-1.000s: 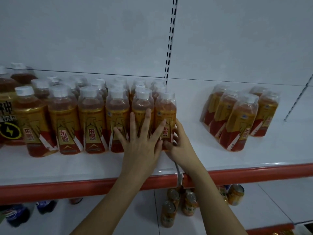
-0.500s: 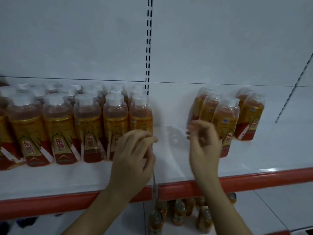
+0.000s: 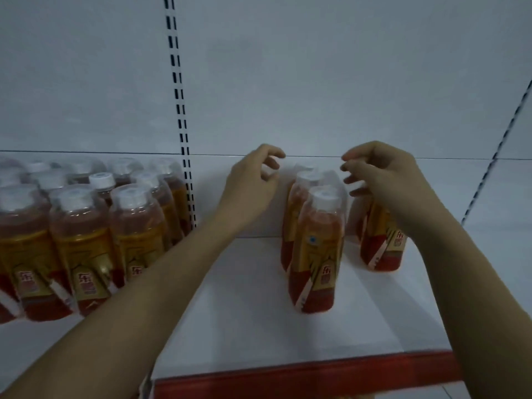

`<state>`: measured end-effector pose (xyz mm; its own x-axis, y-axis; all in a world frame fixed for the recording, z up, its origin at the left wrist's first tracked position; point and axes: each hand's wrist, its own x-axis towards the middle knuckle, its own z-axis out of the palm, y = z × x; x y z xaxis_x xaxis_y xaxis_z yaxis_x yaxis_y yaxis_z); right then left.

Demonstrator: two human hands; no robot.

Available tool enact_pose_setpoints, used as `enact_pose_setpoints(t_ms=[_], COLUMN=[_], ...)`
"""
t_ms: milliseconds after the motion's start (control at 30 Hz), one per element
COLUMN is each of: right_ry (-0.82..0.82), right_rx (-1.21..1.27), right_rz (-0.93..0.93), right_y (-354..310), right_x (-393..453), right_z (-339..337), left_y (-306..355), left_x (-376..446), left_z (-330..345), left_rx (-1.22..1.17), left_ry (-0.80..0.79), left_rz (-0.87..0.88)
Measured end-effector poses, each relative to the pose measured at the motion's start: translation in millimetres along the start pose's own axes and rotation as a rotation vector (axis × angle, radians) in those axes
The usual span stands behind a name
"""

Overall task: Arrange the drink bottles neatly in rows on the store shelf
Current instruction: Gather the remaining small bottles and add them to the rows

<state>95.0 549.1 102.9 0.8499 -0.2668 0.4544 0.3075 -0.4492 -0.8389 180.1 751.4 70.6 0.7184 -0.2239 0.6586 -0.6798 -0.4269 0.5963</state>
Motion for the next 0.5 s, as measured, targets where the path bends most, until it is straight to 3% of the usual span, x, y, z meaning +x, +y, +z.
enact_pose_setpoints(t_ms=[133,267,400,500], right_ry=[-0.248,-0.465,-0.577,-0.609], right_rx=[-0.100,-0.003,0.012,0.064], right_rz=[-0.031,-0.003,0.016,0.046], right_y=[-1,9,22,31], right_x=[37,50,53,55], right_z=[1,6,11,7], left_y=[3,5,3,3], left_x=[43,66,74,78], left_z=[3,11,23,30], left_rx=[0.006,-0.024,0.012,-0.029], left_ry=[-0.175,-0.432,-0.589,-0.610], left_rz=[0.008,-0.075,-0.135,-0.205])
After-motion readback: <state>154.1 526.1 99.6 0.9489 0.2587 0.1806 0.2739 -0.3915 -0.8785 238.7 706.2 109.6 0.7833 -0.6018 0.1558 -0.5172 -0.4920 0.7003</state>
